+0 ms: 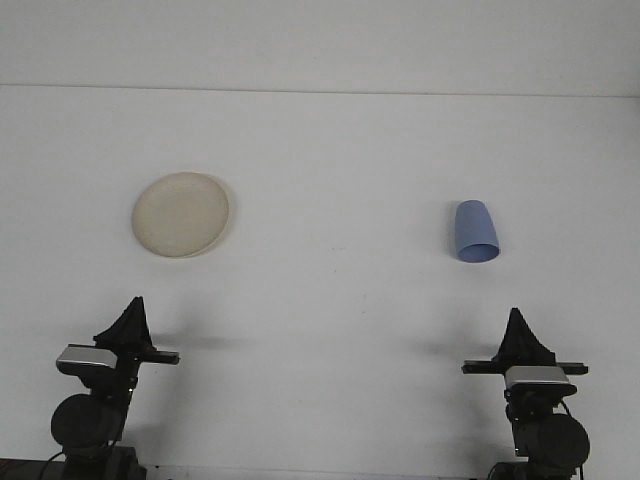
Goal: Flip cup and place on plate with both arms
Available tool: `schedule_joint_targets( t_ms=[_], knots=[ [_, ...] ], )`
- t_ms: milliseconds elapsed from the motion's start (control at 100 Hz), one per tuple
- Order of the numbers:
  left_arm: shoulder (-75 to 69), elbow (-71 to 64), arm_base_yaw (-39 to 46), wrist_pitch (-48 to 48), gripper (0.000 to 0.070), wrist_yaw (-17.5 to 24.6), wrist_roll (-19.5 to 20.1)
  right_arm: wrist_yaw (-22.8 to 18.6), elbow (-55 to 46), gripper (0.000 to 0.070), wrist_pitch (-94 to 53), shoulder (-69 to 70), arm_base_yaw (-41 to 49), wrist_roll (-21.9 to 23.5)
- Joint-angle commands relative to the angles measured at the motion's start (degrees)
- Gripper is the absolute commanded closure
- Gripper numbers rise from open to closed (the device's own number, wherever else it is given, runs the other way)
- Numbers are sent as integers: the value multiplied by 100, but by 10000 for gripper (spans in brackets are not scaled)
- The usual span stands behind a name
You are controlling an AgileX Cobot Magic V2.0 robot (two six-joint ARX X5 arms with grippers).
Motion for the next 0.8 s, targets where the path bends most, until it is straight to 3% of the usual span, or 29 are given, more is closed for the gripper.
schedule_joint_targets(
  t_ms=[0, 380, 790],
  knots=[
    [-7, -111, 4, 83, 689, -31, 22, 7, -11, 700, 63, -11, 0, 2],
    [-7, -111, 4, 81, 689, -31, 22, 7, 568, 700, -579, 9, 0, 4],
    [-7, -111, 4, 81, 689, -31, 22, -13, 3451, 700, -3340, 1751, 0, 208]
  ],
)
